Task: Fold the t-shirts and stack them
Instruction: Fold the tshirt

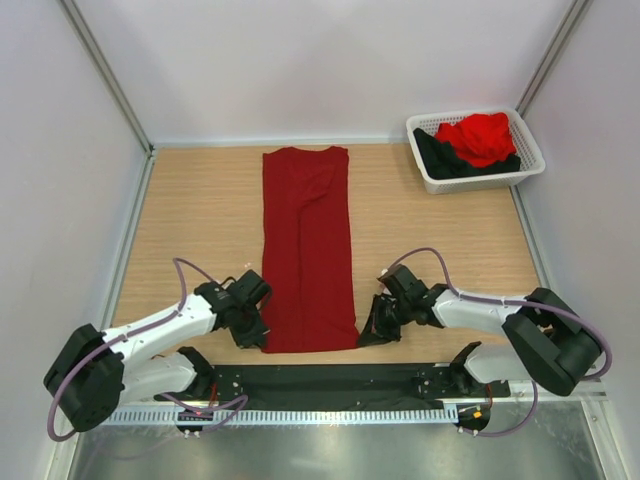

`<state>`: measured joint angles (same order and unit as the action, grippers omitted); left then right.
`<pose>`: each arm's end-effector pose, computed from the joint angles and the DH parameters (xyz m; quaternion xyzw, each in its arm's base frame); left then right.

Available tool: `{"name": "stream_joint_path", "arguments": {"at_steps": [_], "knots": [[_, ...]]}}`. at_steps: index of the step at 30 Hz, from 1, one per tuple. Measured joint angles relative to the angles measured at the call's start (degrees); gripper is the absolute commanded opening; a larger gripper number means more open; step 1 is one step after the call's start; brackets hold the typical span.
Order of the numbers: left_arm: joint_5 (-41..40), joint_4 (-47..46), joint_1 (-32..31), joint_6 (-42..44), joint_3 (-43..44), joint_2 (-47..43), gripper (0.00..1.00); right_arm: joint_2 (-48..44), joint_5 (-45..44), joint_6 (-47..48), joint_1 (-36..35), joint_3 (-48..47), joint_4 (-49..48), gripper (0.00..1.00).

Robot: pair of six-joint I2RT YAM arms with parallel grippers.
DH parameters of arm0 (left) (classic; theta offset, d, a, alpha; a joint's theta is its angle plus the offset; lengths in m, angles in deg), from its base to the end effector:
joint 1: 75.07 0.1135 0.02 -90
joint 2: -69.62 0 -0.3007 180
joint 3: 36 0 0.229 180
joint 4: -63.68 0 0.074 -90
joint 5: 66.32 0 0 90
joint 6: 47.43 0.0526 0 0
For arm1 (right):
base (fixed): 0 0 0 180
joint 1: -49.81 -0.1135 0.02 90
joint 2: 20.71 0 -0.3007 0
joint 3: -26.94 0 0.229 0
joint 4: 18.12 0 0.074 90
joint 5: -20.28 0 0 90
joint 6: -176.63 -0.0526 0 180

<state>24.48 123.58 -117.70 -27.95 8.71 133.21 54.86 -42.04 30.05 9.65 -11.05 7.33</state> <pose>0.0934 -0.0869 0.1845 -0.2392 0.9660 -0.0854 0.0480 0.1228 0.1356 0.1576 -0.0796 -0.9425 -0.3238 0.0235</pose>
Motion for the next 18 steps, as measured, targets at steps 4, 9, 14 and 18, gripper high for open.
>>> {"name": "stream_joint_path", "arguments": {"at_steps": [4,9,14,18], "knots": [[0.66,0.81,-0.04,-0.33,-0.87,-1.9,0.0,-1.25,0.13,-0.7,0.0,1.33,-0.46,0.01],[1.22,0.92,-0.04,-0.33,-0.81,-1.44,0.0,-1.29,0.63,-0.76,0.0,1.6,-0.98,0.01],[0.52,4.61,-0.11,1.62,4.0,-0.07,0.0,-1.62,-0.61,1.03,-0.11,-0.7,3.37,0.01],[-1.95,7.82,-0.09,3.82,11.23,0.46,0.0,-1.66,-3.56,5.62,-0.13,-7.93,11.04,0.01]]}}
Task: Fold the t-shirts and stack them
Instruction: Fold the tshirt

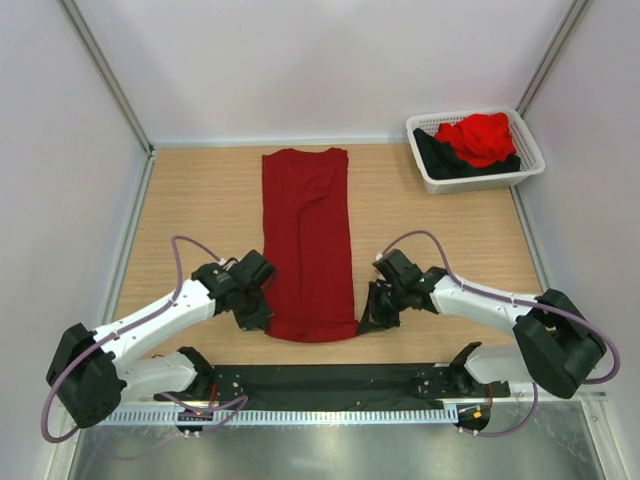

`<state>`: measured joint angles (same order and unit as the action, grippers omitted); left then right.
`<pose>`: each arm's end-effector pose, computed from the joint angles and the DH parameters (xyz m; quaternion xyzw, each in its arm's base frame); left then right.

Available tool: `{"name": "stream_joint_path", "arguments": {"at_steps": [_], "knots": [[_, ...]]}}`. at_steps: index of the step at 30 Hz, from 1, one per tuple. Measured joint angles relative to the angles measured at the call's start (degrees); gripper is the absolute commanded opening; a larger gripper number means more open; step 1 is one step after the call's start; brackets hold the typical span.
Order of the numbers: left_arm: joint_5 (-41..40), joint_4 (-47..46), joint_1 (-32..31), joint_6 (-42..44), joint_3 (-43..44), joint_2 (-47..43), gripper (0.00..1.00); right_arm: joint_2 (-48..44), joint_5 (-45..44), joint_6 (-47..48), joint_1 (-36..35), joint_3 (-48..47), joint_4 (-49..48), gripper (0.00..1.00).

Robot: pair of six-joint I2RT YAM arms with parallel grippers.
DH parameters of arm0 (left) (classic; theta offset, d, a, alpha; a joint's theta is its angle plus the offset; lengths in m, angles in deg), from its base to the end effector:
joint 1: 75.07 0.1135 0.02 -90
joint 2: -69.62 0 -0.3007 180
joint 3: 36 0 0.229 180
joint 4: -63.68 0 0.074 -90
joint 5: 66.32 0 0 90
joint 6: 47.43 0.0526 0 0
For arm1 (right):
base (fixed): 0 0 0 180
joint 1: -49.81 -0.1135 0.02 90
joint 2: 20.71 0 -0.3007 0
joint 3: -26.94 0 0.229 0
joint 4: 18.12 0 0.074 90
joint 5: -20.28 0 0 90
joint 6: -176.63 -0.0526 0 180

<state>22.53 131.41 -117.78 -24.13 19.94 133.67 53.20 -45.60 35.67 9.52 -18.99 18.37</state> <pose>0.1081 -0.0983 0.2288 -0.2074 0.9704 -0.0948 0.0793 0.1322 0.1402 0.1849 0.0427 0.9539 0.2970 0.0055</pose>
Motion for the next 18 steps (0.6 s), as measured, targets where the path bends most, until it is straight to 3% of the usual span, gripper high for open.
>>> {"name": "stream_joint_path", "arguments": {"at_steps": [7,18], "knots": [[-2.97,2.56,3.87,6.32,11.52,8.76,0.0,6.16,-4.26,8.96,4.02,-20.0,9.66,0.01],[-1.49,3.74,19.96,20.92,32.5,29.33,0.0,24.09,-5.6,17.25,11.21,-42.95,17.33,0.01]]}}
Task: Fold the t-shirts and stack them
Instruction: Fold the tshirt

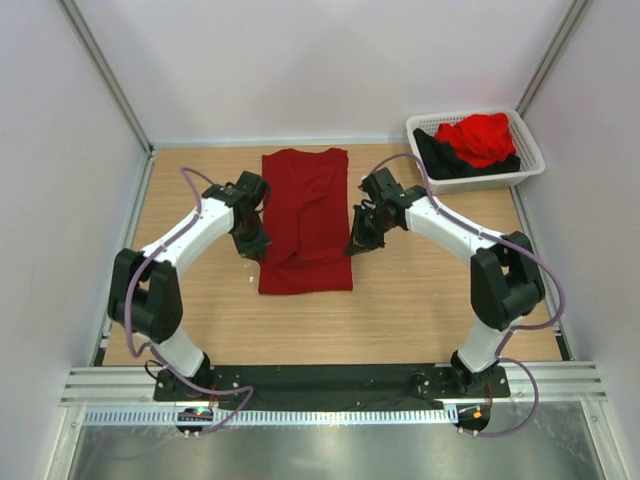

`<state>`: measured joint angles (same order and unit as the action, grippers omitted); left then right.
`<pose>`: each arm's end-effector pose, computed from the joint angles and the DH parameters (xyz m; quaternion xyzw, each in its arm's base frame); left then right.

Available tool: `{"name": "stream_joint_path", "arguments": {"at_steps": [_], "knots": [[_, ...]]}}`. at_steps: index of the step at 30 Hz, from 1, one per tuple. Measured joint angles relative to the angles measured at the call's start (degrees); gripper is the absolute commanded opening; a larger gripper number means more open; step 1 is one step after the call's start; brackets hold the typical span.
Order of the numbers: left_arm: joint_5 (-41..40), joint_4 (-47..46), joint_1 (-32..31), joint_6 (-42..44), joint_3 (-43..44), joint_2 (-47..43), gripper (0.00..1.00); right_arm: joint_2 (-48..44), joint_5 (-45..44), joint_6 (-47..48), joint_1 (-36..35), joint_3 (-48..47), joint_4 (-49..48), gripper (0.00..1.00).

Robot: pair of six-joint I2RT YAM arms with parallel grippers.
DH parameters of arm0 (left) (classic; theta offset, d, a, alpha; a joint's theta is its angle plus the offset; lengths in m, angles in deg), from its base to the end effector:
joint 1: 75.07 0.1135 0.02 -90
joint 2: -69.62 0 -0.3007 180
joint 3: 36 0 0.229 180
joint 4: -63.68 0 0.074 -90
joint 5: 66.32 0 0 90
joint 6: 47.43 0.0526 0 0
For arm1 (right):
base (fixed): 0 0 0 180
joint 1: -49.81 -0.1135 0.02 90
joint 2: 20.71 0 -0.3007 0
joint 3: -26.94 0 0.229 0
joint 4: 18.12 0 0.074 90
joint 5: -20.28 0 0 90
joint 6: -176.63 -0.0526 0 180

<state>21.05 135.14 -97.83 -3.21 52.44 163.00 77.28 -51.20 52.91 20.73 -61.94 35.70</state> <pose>0.2735 -0.1121 0.2710 -0.2007 0.9722 -0.0478 0.1107 0.2928 0.1819 0.2647 0.0012 0.9603 0.2539 0.1157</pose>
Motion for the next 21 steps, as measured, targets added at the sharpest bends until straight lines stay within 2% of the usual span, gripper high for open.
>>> {"name": "stream_joint_path", "arguments": {"at_steps": [5,11,16,21], "knots": [[0.74,-0.04,2.54,4.87,8.39,9.16,0.0,8.22,0.0,2.29,2.58,-9.05,2.62,0.01],[2.82,0.59,6.03,7.54,15.1,14.88,0.0,17.66,0.37,4.66,4.63,-21.07,5.2,0.01],[5.18,1.01,7.43,8.92,22.14,20.33,0.0,22.21,0.7,5.4,6.12,-26.6,6.95,0.01],[5.81,1.38,7.56,9.25,25.59,24.02,0.0,24.87,1.46,5.38,7.19,-29.51,7.74,0.01]]}}
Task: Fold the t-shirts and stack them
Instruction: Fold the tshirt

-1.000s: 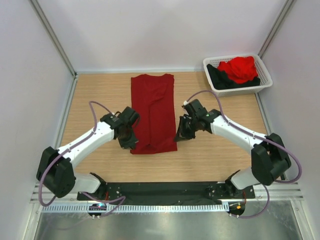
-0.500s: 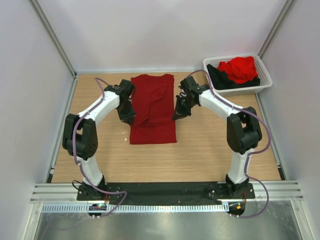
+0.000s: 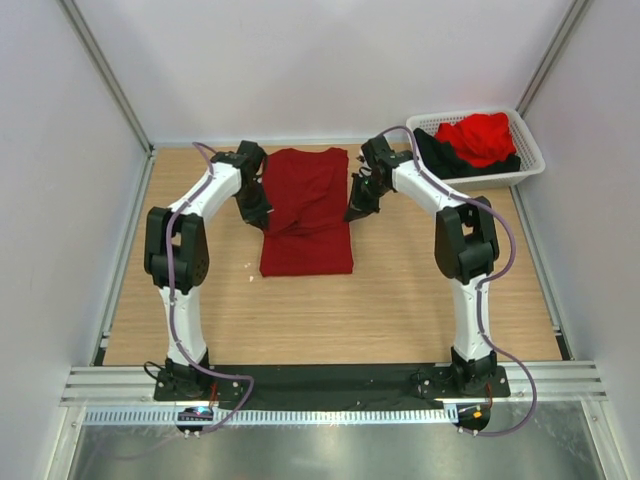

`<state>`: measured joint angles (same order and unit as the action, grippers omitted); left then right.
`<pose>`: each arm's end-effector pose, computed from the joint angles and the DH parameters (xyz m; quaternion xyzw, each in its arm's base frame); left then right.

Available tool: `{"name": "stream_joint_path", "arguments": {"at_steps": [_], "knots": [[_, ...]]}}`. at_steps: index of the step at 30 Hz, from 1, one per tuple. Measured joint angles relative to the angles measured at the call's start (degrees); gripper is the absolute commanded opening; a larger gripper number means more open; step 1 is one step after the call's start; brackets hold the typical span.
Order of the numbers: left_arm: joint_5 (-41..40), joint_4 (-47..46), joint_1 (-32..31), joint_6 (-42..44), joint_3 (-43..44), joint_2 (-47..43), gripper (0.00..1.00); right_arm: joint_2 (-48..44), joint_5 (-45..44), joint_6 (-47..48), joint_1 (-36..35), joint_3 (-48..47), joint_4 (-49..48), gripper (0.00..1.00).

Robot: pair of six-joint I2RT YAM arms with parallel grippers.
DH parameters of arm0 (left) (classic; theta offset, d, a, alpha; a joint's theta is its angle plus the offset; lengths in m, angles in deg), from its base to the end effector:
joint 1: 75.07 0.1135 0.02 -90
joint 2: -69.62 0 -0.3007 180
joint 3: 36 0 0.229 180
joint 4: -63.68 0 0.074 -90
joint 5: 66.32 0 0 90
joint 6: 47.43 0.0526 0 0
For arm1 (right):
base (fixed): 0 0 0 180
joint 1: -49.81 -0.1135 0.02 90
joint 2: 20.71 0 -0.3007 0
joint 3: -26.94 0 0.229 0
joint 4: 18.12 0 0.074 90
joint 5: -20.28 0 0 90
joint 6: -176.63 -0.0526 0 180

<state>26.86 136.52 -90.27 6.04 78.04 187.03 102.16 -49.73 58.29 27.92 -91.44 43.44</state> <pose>0.4018 -0.1122 0.2441 -0.1804 0.9759 -0.0771 0.0960 0.4216 0.1888 0.2353 0.0182 0.9639 0.2405 0.1130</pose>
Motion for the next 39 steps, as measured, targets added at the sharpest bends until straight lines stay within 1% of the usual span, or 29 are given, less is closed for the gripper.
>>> {"name": "stream_joint_path", "arguments": {"at_steps": [11,18,21,22,24,25,27,28,29,31,32,34,35,36,38,39], "knots": [[1.79,0.57,1.92,-0.07,4.26,2.99,0.0,6.58,2.78,-0.48,2.14,-5.81,0.09,0.01],[3.1,0.92,2.64,-0.35,6.67,5.92,0.0,10.23,4.0,-0.72,2.75,-10.19,0.61,0.03],[3.48,0.94,2.86,-0.52,7.04,6.69,0.05,11.52,4.57,-0.87,3.04,-11.85,1.22,0.06],[3.56,0.96,2.97,-0.57,7.17,6.93,0.08,12.02,4.79,-0.94,3.17,-12.59,1.42,0.06],[3.82,0.98,3.21,-0.72,7.8,7.48,0.12,13.03,5.03,-1.14,3.41,-14.01,1.77,0.09],[3.98,0.98,3.37,-0.79,8.24,7.76,0.19,13.53,5.14,-1.31,3.54,-14.75,1.86,0.09],[3.91,1.38,3.65,-0.7,9.68,8.24,0.27,14.32,5.25,-1.7,3.91,-16.02,2.25,0.11],[3.87,1.44,3.82,-0.61,10.51,8.35,0.33,14.67,5.29,-2.03,4.15,-16.7,2.54,0.13],[3.63,1.77,4.04,-0.46,11.61,8.39,0.36,14.88,5.42,-2.27,4.42,-17.33,2.75,0.2],[2.47,3.04,4.55,-0.22,14.75,8.44,0.44,15.34,5.68,-3.3,5.31,-18.86,2.97,0.22],[1.81,3.32,4.9,-0.09,16.22,8.28,0.45,15.43,5.75,-3.52,5.68,-19.39,2.99,0.27],[0.57,3.3,5.7,0.2,17.51,7.41,0.46,15.43,5.84,-4.04,6.84,-20.5,3.04,0.34],[0.22,3.34,6.19,0.42,17.51,6.6,0.46,15.43,5.84,-4.2,7.39,-21.22,3.23,0.42],[-0.09,3.58,6.67,0.66,17.44,5.79,0.45,15.43,5.77,-4.42,7.74,-21.81,3.32,0.45],[0.07,3.3,7.43,1.01,16.46,3.78,0.43,15.43,5.44,-4.22,8.57,-22.67,3.65,0.46],[0.55,2.84,7.74,1.07,15.17,2.6,0.4,15.43,5.33,-4.11,8.87,-22.88,3.78,0.46]]}}
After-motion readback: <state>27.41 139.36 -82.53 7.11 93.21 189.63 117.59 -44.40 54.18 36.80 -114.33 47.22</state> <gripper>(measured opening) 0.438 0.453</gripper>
